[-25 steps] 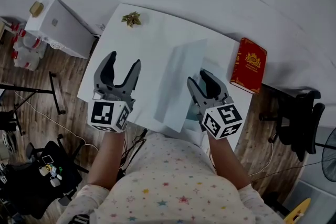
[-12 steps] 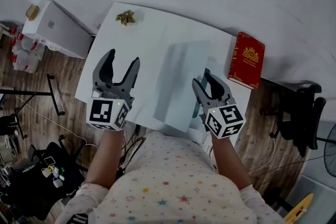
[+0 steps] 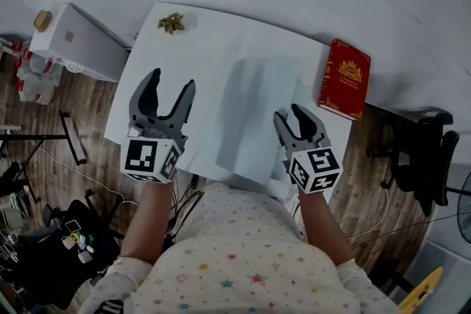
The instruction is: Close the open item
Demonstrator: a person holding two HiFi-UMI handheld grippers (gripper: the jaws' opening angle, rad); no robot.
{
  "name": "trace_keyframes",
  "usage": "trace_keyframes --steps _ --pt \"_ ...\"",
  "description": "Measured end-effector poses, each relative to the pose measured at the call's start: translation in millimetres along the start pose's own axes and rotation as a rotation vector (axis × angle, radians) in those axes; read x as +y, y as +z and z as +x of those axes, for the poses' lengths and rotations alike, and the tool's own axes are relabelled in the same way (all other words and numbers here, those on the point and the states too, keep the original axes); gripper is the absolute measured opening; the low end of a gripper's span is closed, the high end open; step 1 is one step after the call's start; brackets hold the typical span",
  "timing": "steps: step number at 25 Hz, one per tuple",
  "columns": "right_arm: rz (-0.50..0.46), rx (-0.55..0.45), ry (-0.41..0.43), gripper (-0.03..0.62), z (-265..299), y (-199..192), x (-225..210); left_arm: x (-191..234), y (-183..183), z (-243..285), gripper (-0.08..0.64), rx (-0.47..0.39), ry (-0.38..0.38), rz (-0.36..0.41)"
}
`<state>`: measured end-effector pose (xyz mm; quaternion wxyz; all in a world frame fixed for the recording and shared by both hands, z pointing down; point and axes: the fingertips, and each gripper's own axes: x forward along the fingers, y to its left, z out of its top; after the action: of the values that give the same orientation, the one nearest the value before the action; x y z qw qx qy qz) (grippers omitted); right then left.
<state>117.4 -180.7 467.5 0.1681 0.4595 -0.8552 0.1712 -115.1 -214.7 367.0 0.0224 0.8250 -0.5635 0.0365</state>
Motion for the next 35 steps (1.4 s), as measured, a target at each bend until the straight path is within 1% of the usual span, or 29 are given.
trace_keyframes --steps 11,20,28,35 --pt "-0.025 0.052 -0.073 0.227 -3 -30 -18 -5 -6 2 0.279 0.014 -0.009 -0.003" --pt "-0.044 0.108 -0.141 0.244 -8 -59 -37 -14 -10 6 0.279 0.027 -0.028 -0.004" --pt "-0.055 0.149 -0.175 0.258 -9 -79 -47 -20 -14 7 0.279 0.039 -0.037 -0.004" --pt "-0.065 0.191 -0.191 0.259 -8 -96 -52 -17 -21 6 0.279 0.051 -0.026 -0.001"
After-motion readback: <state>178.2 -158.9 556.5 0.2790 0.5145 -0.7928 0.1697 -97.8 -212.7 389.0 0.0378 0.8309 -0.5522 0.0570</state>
